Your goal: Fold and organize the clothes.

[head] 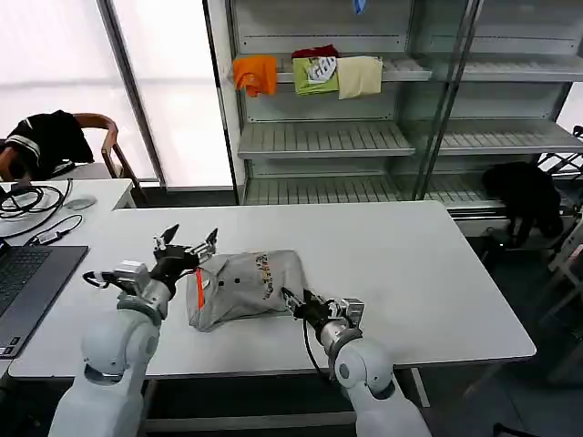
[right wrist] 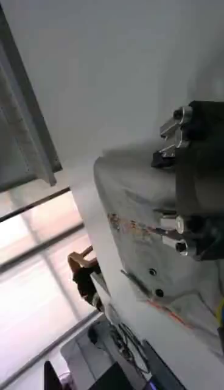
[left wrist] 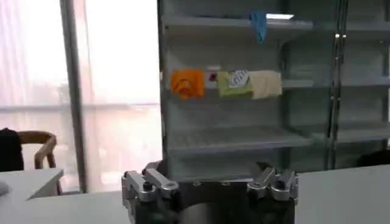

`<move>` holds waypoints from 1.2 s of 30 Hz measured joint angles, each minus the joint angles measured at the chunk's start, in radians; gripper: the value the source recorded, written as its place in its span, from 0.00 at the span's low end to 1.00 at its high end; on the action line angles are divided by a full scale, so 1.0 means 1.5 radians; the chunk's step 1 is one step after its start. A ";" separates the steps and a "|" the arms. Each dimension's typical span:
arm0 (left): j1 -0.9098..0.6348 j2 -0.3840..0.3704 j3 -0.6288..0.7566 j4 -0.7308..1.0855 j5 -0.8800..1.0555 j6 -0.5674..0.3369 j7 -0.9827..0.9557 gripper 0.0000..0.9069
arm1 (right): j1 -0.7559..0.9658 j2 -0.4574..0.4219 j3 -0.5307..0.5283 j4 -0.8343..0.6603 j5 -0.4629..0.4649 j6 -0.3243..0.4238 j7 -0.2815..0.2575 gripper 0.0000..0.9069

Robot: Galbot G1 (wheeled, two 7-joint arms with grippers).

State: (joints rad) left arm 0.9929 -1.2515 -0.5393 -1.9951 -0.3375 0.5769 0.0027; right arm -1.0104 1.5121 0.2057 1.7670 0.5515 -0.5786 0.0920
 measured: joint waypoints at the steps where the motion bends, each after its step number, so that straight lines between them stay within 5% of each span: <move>1: 0.003 0.003 -0.008 -0.001 -0.002 0.000 0.001 1.00 | -0.001 0.000 0.000 0.002 0.001 0.000 0.001 0.00; 31: 0.063 0.030 -0.114 0.015 -0.039 0.000 0.026 1.00 | -0.082 -0.054 0.052 0.117 0.004 -0.002 0.034 0.00; 32: 0.065 0.029 -0.114 0.015 -0.039 0.000 0.026 1.00 | -0.085 -0.054 0.055 0.119 0.001 -0.002 0.033 0.32; 33: 0.067 0.028 -0.114 0.015 -0.039 0.000 0.026 1.00 | -0.089 -0.055 0.057 0.121 -0.002 -0.002 0.031 1.00; 36: 0.075 0.023 -0.114 0.015 -0.040 0.000 0.027 1.00 | -0.097 -0.058 0.062 0.126 -0.015 -0.001 0.025 1.00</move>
State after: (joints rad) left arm 1.1048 -1.2164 -0.7102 -1.9721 -0.3969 0.5763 0.0436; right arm -1.1552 1.4243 0.2987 1.9556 0.5293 -0.5805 0.1300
